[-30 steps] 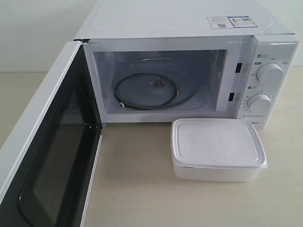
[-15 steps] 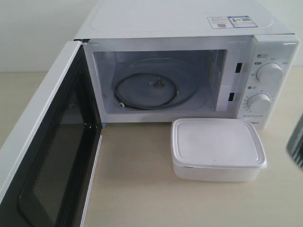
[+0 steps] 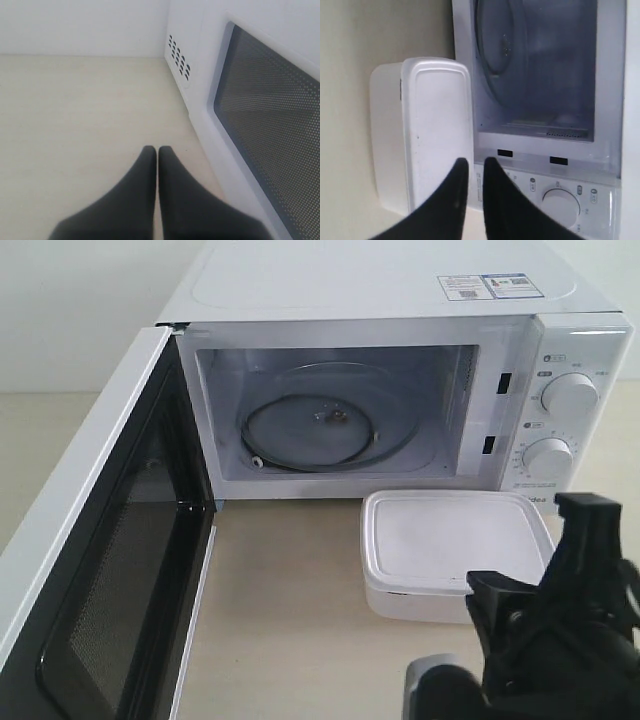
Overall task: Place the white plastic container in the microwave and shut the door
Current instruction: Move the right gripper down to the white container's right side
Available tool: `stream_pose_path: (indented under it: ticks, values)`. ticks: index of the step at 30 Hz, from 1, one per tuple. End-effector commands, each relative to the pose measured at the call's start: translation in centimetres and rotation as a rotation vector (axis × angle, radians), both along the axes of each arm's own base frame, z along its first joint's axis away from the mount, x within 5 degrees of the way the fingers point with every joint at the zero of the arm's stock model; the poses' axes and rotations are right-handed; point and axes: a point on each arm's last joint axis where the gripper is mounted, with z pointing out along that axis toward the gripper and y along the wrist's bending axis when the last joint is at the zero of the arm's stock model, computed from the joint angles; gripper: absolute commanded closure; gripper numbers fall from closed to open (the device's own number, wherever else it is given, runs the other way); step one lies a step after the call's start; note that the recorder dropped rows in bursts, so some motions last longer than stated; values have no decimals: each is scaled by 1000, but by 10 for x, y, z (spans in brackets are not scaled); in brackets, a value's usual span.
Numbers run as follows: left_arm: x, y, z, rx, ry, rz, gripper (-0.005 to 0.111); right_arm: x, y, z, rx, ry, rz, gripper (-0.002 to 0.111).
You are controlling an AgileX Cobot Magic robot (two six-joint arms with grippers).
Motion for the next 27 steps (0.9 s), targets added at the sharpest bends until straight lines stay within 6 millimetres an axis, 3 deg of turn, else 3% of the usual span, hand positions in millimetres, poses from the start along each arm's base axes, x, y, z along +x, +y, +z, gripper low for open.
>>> stream_pose_path:
  ticks: [1,5,10,13,16,19,22,27]
  values:
    - [0,0,0,2,-15,-7,103,1,12,-20,-18,0,-30,71]
    - [0,0,0,2,-15,-7,103,2,21,-37,67,-3,-99,55]
    - [0,0,0,2,-15,-7,103,6,27,-54,81,41,-108,55]
    - [0,0,0,2,-15,-7,103,26,16,-60,103,100,-230,54]
    - [0,0,0,2,-15,-7,103,37,16,-56,93,54,-190,54]
    - [0,0,0,2,-15,-7,103,39,19,-62,61,23,-109,54]
    - [0,0,0,2,-15,-7,103,37,14,-78,5,29,-89,47]
    - [0,0,0,2,-15,-7,103,46,4,-81,45,30,-173,46]
